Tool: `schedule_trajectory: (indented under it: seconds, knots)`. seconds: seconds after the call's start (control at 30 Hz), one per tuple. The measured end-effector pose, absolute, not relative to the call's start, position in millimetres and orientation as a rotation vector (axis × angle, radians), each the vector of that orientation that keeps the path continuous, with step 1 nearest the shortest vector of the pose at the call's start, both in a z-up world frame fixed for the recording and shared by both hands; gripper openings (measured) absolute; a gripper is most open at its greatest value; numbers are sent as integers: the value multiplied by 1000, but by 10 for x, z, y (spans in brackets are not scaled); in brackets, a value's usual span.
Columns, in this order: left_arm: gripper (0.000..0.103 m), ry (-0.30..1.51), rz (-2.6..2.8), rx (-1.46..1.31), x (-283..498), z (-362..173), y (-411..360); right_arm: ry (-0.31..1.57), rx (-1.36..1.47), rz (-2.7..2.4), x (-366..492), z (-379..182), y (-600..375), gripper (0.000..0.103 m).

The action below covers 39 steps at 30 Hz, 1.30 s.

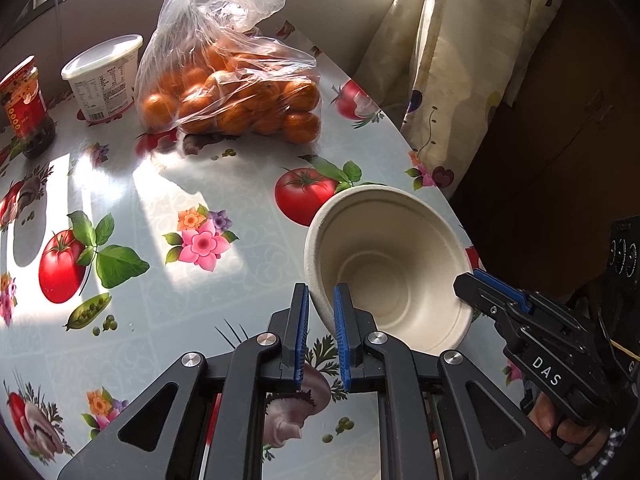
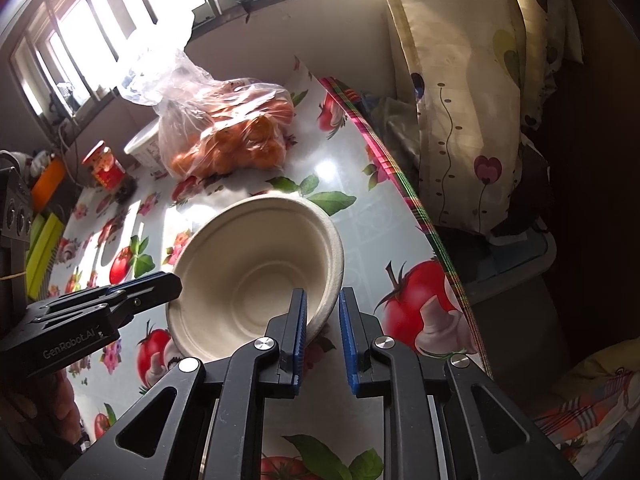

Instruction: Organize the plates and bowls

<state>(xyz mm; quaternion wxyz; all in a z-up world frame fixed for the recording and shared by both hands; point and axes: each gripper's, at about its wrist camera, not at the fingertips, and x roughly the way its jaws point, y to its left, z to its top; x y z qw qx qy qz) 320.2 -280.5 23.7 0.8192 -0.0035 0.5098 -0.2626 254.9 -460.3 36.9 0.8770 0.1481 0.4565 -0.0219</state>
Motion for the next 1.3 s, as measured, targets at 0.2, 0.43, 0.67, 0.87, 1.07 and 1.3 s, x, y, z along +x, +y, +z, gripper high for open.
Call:
schedule_trajectory:
  seconds: [0.2, 0.43, 0.67, 0.87, 1.07, 1.3]
  knots:
    - [13, 1085, -561, -18, 3213, 228, -2780, 950, 311, -49, 2549, 372, -4605, 16]
    - [13, 1084, -559, -29, 3196, 240, -2751, 944, 316, -44, 2533, 395, -4602, 16]
    - [13, 1069, -562, -33, 3114, 310, -2725, 925, 321, -46, 2428, 458, -4558, 16]
    - [13, 1052, -571, -30, 3008, 397, -2704, 908, 336, -48, 2307, 513, -4527, 16]
    - [13, 1038, -585, -33, 2881, 480, -2675, 883, 337, -55, 2155, 634, -4499, 16]
    - [13, 1020, -602, -41, 2673, 586, -2615, 850, 337, -62, 1914, 774, -4433, 16]
